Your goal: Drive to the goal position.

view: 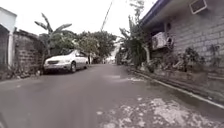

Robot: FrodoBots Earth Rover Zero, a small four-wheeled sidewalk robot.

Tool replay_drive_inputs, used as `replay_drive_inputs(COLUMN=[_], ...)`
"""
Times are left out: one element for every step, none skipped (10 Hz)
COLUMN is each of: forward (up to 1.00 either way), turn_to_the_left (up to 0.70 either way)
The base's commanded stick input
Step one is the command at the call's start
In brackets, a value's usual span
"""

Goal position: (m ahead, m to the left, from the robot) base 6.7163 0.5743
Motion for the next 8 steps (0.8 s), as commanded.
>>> replay_drive_inputs(forward=[0.7,0.7,0.7,0.7,0.7,0.7,0.7,0.7], turn_to_the_left=[0.0,0.0,0.0,0.0,0.0,0.0,0.0,0.0])
